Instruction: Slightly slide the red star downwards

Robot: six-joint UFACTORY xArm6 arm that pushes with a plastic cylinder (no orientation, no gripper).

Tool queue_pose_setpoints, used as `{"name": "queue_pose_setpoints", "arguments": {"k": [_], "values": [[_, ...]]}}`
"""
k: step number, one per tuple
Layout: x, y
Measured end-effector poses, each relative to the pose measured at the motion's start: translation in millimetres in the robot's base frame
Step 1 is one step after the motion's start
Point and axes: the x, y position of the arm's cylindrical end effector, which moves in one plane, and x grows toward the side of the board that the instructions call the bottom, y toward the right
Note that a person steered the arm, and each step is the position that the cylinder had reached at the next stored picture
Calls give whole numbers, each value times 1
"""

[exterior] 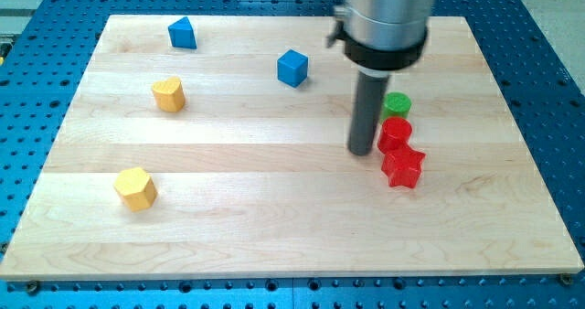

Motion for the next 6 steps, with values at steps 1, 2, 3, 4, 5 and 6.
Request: {"name": "queue_pose_setpoints", "arguments": {"k": [1,2,3,4,5,6], "values": [[0,14],[0,14],[1,18],[8,28],[16,39],[7,23]]}}
